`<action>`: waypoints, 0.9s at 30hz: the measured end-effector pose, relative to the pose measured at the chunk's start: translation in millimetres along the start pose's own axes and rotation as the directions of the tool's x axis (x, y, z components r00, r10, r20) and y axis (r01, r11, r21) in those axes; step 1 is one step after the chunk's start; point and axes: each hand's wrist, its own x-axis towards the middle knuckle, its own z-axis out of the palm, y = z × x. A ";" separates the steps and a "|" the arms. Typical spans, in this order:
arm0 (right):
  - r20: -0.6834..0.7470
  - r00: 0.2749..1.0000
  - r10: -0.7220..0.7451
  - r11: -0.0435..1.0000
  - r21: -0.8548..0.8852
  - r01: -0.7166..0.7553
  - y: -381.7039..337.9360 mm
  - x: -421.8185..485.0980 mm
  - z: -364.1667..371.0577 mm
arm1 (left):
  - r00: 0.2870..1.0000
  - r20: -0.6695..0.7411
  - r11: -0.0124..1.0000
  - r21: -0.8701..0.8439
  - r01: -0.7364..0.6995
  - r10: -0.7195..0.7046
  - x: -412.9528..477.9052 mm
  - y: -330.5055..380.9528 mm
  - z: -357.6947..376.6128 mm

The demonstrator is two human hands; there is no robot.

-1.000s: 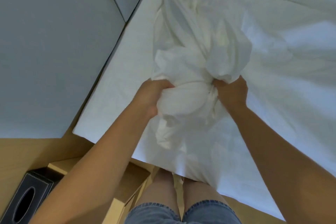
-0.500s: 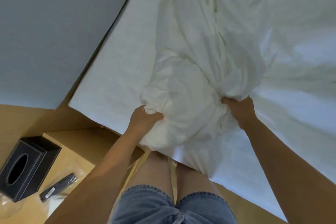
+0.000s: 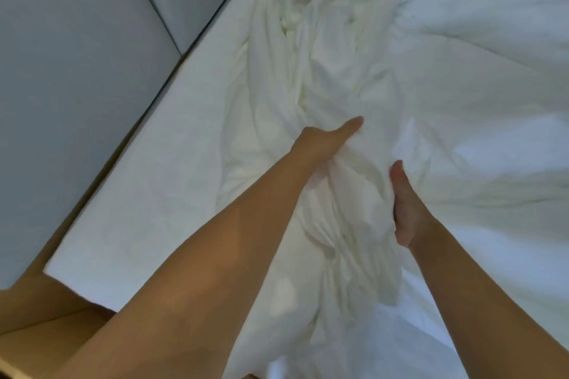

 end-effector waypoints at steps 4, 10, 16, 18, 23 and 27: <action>0.041 0.991 0.124 0.982 -0.149 -0.117 -9.6 18.3 31.0 | 0.982 0.133 0.962 0.253 0.100 -0.137 38.5 19.3 6.1; 0.050 0.997 0.058 0.996 -0.078 -0.054 -31.7 30.4 38.3 | 0.977 -0.178 0.991 -0.031 -0.127 0.119 43.8 28.6 -27.0; 0.001 0.996 -0.088 0.992 0.088 0.088 -97.1 77.2 85.5 | 0.947 -0.094 0.902 -0.289 -0.322 0.308 22.3 41.3 -37.6; -0.016 0.990 -0.143 0.987 0.073 0.144 -117.4 89.3 96.1 | 0.953 -0.001 0.927 -0.235 -0.294 0.302 27.3 47.8 -40.3; -0.043 0.982 -0.185 0.982 -0.034 0.184 -165.7 96.9 102.6 | 0.935 0.197 0.950 0.049 -0.309 0.294 35.6 74.7 -43.3; -0.071 0.902 -0.427 0.896 0.105 0.432 -220.8 61.5 63.7 | 0.819 0.003 0.759 0.373 -0.533 0.573 33.3 120.6 -7.3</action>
